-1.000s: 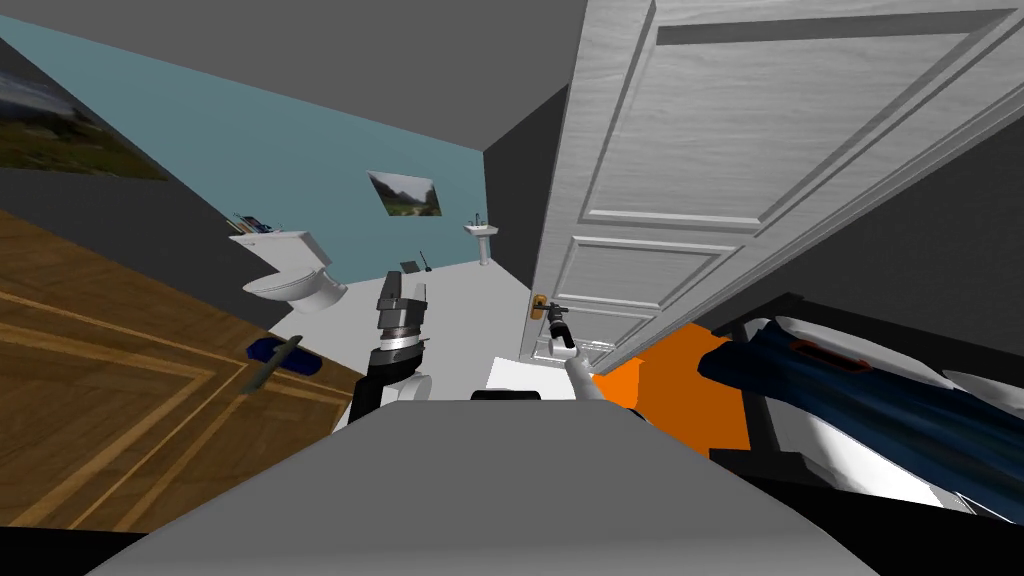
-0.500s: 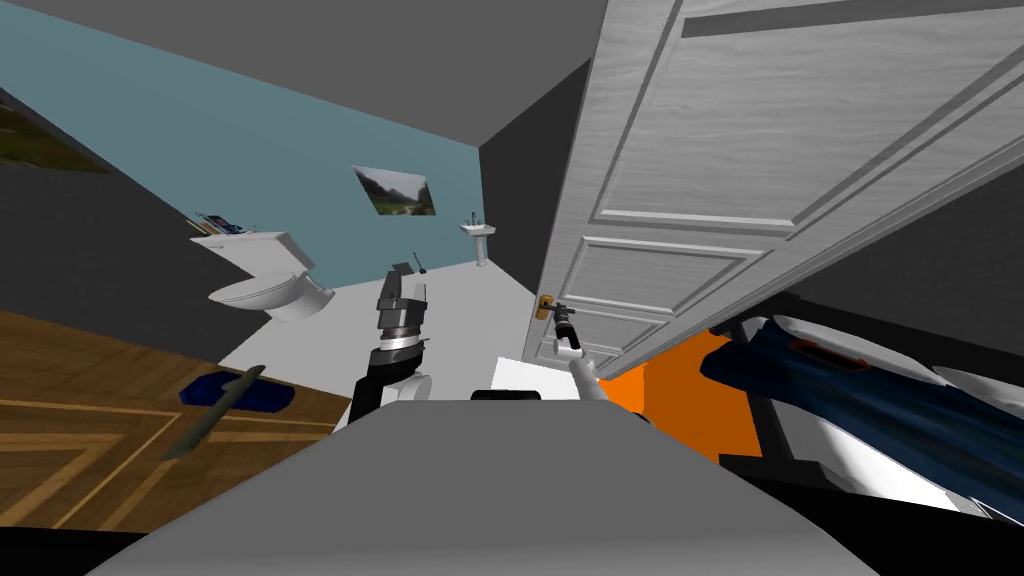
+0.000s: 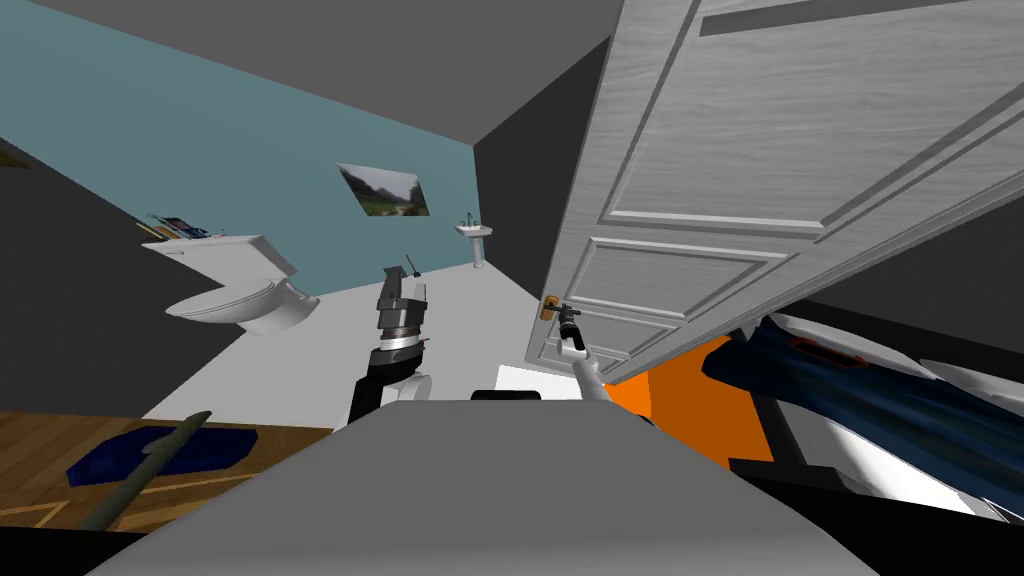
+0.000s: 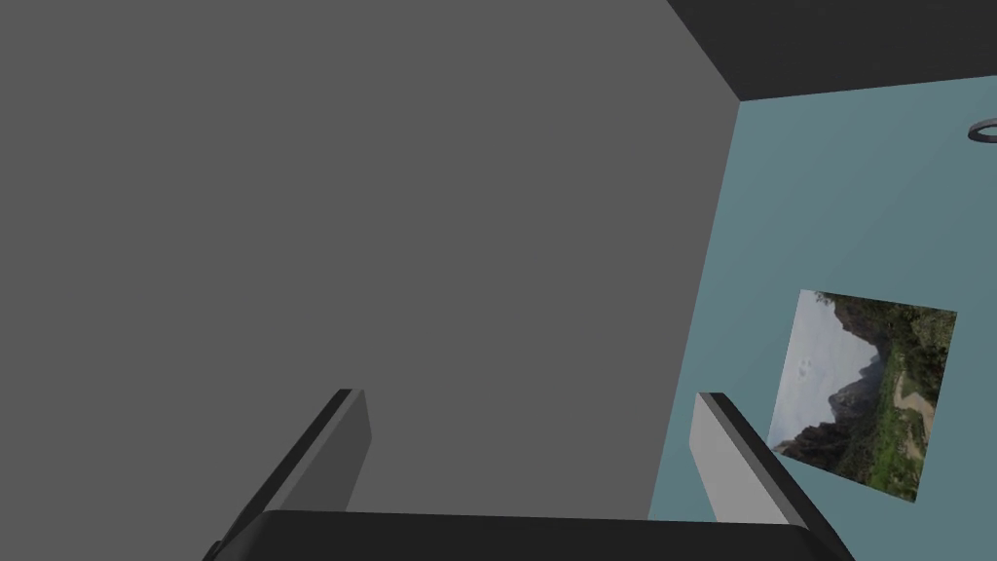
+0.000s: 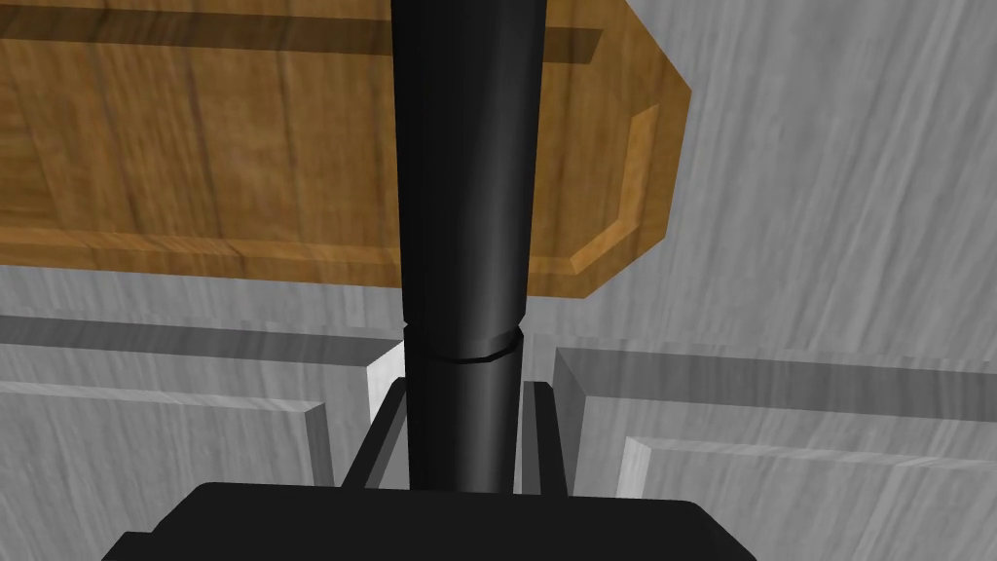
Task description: Push the door open
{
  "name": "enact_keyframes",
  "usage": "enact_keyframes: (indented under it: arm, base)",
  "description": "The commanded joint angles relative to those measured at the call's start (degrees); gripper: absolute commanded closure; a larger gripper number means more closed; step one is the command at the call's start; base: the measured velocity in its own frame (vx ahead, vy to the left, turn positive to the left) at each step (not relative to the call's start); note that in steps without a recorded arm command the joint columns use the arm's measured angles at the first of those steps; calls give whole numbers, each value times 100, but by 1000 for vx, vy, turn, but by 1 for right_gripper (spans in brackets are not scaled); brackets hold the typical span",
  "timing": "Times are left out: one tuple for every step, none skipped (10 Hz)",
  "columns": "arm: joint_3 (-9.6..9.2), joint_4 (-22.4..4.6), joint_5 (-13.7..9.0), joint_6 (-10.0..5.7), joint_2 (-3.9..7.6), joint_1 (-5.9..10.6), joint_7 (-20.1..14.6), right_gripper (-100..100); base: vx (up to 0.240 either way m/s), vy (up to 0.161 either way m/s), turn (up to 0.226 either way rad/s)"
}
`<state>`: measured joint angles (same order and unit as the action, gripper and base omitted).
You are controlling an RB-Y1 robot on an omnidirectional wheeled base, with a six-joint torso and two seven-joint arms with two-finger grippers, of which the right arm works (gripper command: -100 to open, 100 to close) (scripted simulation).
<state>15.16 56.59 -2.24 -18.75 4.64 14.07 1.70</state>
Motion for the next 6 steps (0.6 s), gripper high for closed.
enact_keyframes:
  arm:
    - [183,33,-28,-21,64,9,43,100]
    - [221,31,-35,-22,65,9,52,100]
    - [294,26,-48,-24,63,10,69,100]
    - [363,22,-60,-25,60,10,85,100]
    - [425,18,-71,-27,55,10,100,100]
    - [485,14,-82,-29,49,10,114,100]
  base:
    - [158,118,-77]
    - [154,106,-75]
    - [167,99,-73]
    - [166,99,-87]
    - [181,121,-86]
    - [183,98,-75]
